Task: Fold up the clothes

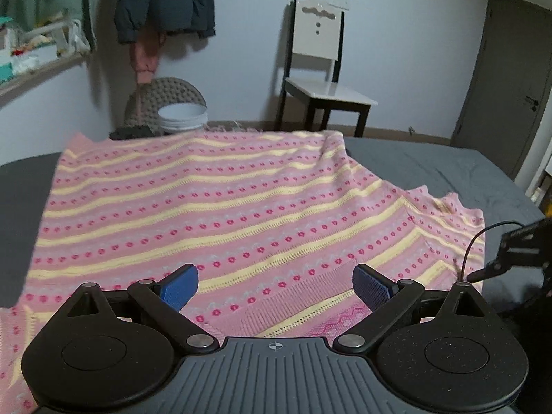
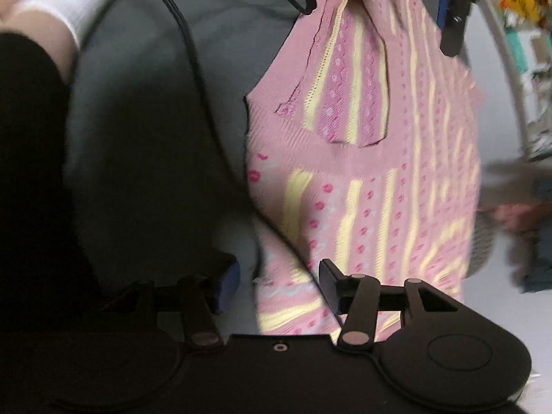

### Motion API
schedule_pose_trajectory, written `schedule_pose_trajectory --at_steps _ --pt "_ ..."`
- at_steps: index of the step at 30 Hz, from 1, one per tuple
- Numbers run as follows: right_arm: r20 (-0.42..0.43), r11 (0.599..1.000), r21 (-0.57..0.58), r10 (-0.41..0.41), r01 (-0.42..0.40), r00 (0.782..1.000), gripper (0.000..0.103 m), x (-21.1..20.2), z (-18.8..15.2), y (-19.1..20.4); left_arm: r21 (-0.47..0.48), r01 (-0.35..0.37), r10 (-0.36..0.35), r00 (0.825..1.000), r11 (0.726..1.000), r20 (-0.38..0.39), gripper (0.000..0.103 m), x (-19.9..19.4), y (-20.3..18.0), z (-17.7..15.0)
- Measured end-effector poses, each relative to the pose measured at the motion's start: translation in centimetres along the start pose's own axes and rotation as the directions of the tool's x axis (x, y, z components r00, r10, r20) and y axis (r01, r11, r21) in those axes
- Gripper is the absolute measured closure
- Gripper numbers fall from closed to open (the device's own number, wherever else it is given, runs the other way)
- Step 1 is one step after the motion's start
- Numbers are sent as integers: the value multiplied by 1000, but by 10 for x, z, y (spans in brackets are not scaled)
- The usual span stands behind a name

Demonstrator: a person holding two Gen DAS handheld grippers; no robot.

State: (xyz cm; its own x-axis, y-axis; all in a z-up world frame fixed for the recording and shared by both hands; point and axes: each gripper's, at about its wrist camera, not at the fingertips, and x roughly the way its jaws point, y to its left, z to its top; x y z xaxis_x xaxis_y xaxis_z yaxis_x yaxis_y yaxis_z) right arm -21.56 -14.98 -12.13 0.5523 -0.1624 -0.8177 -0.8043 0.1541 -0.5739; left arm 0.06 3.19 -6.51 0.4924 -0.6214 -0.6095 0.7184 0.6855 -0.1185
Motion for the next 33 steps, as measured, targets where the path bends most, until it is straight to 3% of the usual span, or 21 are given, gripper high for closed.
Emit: schedule_pose_trajectory --at_steps 3,5,7,11,14,18,19,21,23,25,28,31,32,33 --pt "0 993 -44 -111 111 994 70 8 6 7 -27 -14 15 1000 1000 14 6 -5 5 0" --pt "-20 991 -50 -123 122 992 83 14 9 7 -53 -24 25 1000 998 15 6 -7 10 -1" --pt "-29 993 -60 -107 105 994 91 13 8 6 -74 -33 34 999 997 12 6 -7 15 -2" --pt "-53 997 -77 17 -21 998 94 -7 -1 -3 -103 -36 37 999 994 0 6 -5 23 -4" --pt "-75 983 47 182 -179 980 95 -23 -7 -24 -97 -37 38 999 995 3 6 -5 23 -4" --pt "-67 964 33 265 -264 962 95 -29 -2 -34 -108 -20 20 1000 994 4 6 -3 26 -2" --pt "-80 962 41 272 -270 959 93 -24 0 -34 -108 -18 18 1000 994 0 6 -2 27 -3" --pt "-96 978 52 206 -201 974 87 -10 4 -29 -104 -19 18 1000 994 -12 6 2 28 -3" --pt "-114 970 93 235 -225 965 75 -2 2 -30 -98 -22 19 1000 995 -23 6 5 29 -4" --pt "-77 963 158 234 -220 969 50 -7 -10 -39 -91 -25 22 999 996 -31 6 7 29 -4" --pt "-16 940 274 214 -201 977 37 -26 -44 -64 -83 -18 15 999 996 -34 6 7 26 -4" --pt "-64 853 500 209 -150 976 35 -28 -99 -97 -70 -22 19 999 997 -39 6 8 23 -3" --pt "-82 767 630 226 -125 971 35 -23 -126 -111 -68 -23 20 999 997 -42 6 8 22 -3" --pt "-87 656 748 247 -101 965 35 -19 -154 -122 -68 -23 20 999 997 -44 6 8 21 -3"
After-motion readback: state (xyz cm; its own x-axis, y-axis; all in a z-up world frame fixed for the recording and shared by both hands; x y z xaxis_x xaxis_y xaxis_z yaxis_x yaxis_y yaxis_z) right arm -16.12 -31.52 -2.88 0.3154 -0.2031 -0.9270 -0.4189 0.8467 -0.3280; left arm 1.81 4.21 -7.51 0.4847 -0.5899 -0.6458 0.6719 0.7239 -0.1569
